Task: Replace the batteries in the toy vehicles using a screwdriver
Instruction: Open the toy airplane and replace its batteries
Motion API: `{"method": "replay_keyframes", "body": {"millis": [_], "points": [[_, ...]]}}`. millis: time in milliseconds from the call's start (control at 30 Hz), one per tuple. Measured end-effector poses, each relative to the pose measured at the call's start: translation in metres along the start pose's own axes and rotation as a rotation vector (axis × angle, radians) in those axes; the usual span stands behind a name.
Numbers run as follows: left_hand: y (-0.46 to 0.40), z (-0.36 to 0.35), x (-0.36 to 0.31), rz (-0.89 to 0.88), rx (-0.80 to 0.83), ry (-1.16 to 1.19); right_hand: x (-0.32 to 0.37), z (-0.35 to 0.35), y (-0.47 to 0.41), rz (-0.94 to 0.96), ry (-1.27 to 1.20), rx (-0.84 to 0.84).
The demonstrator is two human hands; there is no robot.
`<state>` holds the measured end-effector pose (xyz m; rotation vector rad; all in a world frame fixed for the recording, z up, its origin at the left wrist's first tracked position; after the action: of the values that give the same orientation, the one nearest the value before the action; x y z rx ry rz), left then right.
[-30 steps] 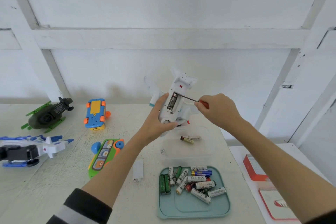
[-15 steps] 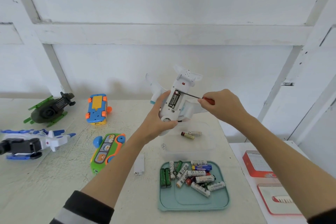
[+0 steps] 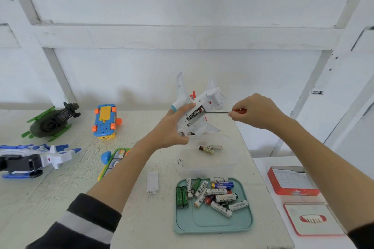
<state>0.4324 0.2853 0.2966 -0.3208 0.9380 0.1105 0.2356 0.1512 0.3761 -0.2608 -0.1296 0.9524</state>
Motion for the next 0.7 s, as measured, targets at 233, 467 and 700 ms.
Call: {"method": "replay_keyframes", "body": {"millis": [233, 467, 700], "points": [[-0.002, -0.001, 0.005, -0.005, 0.007, -0.030, 0.001, -0.004, 0.003, -0.018, 0.033, -0.053], [-0.003, -0.004, 0.002, -0.021, 0.052, -0.071, 0.018, -0.004, -0.003, 0.037, 0.241, -0.048], [-0.006, -0.006, -0.002, -0.033, 0.101, -0.132, 0.026, 0.009, -0.016, 0.073, 0.331, 0.027]]}}
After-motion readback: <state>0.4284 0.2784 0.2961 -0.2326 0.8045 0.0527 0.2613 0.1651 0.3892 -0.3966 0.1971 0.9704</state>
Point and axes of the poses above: each hand's wrist, its own y-axis away from the middle knuckle, its own z-axis out of the back of the hand, x = y × z, the point moved 3 cm from there along -y, towards the middle knuckle, and after that the axes turned 8 degrees about y, right-handed, at the moved point
